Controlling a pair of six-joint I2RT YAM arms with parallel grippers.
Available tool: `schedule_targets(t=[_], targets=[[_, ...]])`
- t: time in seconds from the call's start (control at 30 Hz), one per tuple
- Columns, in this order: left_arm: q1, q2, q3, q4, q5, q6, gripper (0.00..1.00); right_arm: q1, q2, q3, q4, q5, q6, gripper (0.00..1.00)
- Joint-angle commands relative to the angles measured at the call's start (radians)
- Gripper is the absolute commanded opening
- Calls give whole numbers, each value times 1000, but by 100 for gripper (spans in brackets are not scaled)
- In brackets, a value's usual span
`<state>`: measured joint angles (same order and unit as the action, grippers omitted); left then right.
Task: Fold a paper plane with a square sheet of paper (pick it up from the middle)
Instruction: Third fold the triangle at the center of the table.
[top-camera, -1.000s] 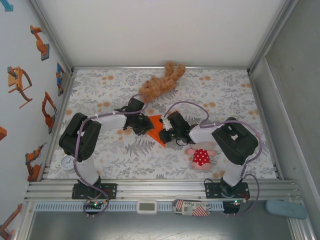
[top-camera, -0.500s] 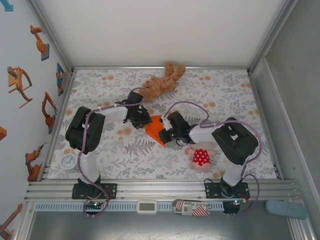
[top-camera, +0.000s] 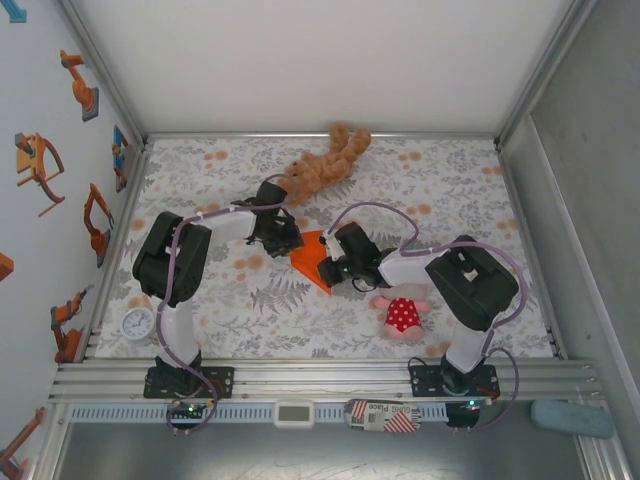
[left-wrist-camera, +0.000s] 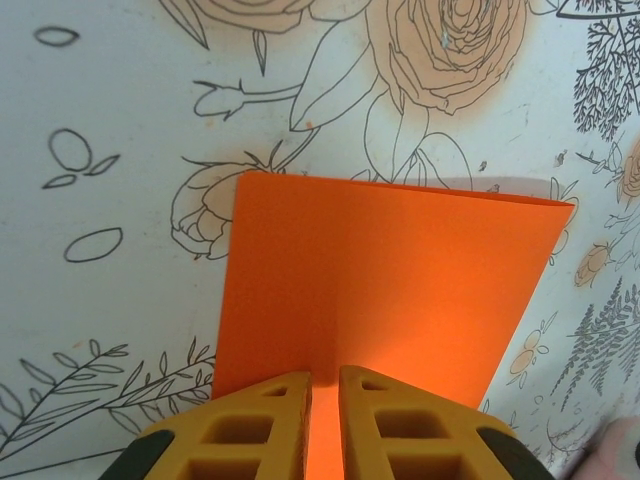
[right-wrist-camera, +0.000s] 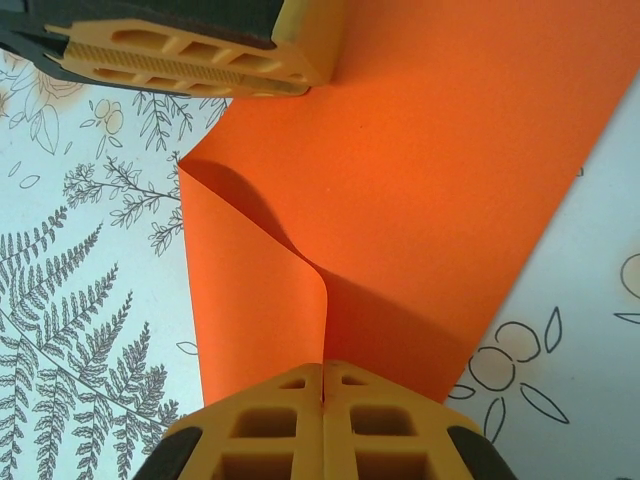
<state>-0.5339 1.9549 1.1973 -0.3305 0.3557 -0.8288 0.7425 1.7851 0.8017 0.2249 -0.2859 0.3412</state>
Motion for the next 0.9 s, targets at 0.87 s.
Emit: schedule_targets(t=[0.87], targets=[[-3, -92, 33, -71, -24, 28, 24, -6, 26, 16, -19, 21, -1, 0]])
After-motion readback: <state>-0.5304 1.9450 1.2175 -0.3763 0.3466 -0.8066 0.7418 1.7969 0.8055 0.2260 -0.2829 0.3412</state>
